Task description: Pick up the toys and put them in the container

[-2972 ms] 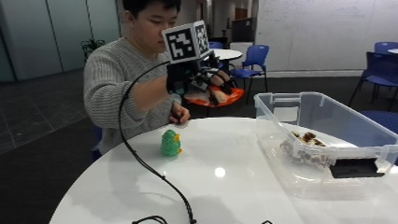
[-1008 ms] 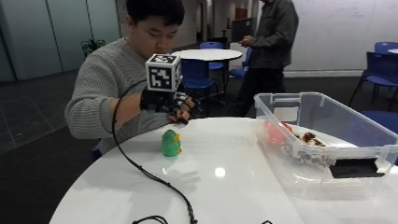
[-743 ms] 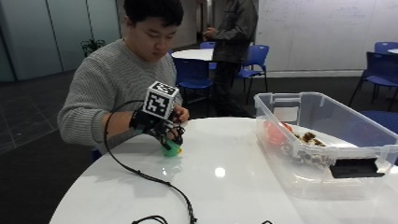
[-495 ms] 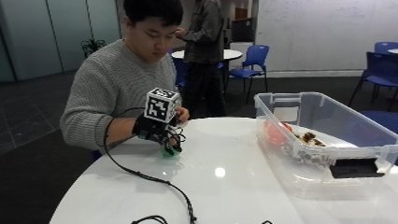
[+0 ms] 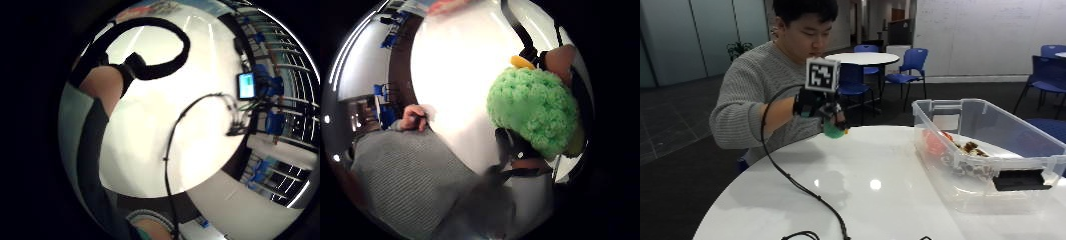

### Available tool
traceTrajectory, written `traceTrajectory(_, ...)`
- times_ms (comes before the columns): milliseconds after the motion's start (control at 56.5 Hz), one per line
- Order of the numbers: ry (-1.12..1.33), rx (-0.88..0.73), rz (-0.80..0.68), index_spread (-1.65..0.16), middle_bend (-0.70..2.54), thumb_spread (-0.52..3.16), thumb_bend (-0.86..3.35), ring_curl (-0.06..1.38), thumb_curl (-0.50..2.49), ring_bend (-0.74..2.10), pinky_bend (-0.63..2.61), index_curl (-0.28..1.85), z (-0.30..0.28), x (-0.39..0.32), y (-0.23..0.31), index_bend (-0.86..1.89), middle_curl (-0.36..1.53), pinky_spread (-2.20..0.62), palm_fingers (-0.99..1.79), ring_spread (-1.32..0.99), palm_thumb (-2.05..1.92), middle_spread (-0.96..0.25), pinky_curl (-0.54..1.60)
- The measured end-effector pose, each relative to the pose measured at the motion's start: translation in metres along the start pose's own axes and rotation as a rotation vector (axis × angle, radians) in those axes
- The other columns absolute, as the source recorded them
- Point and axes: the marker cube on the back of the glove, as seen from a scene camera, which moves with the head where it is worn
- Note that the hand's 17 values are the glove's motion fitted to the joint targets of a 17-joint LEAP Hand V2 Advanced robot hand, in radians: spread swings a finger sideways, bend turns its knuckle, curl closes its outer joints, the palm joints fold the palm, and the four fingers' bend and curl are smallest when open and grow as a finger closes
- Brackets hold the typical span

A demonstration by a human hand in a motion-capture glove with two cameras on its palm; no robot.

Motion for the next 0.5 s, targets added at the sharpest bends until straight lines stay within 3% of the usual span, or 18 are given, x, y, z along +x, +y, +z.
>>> traceTrajectory(71, 0.005, 0.064, -0.058, -0.41, 0.67, 1.39, 0.02, 0.4, 0.35, 0.47, 0.54, 0.53, -0.049, 0.015, -0.013, 0.37, 0.5, -0.04, 0.59, -0.46, 0.38, -0.31, 0.25)
traceTrajectory(159, 0.007, 0.14, 0.017, -0.41, 0.67, 1.39, 0.01, 0.4, 0.35, 0.47, 0.54, 0.54, -0.108, 0.026, -0.041, 0.37, 0.5, -0.04, 0.59, -0.47, 0.39, -0.31, 0.25)
traceTrajectory(230, 0.025, 0.177, -0.062, -0.41, 0.67, 1.39, 0.0, 0.4, 0.35, 0.47, 0.54, 0.54, -0.139, 0.026, -0.06, 0.37, 0.51, -0.04, 0.59, -0.47, 0.39, -0.31, 0.26)
traceTrajectory(389, 0.078, 0.144, -0.13, -0.41, 0.67, 1.39, -0.01, 0.4, 0.35, 0.49, 0.53, 0.55, -0.161, 0.034, -0.119, 0.36, 0.51, -0.05, 0.59, -0.48, 0.4, -0.31, 0.27)
traceTrajectory(495, 0.185, 0.109, -0.066, -0.41, 0.67, 1.39, -0.01, 0.4, 0.35, 0.49, 0.53, 0.56, -0.157, 0.051, -0.192, 0.35, 0.52, -0.05, 0.58, -0.48, 0.4, -0.31, 0.27)
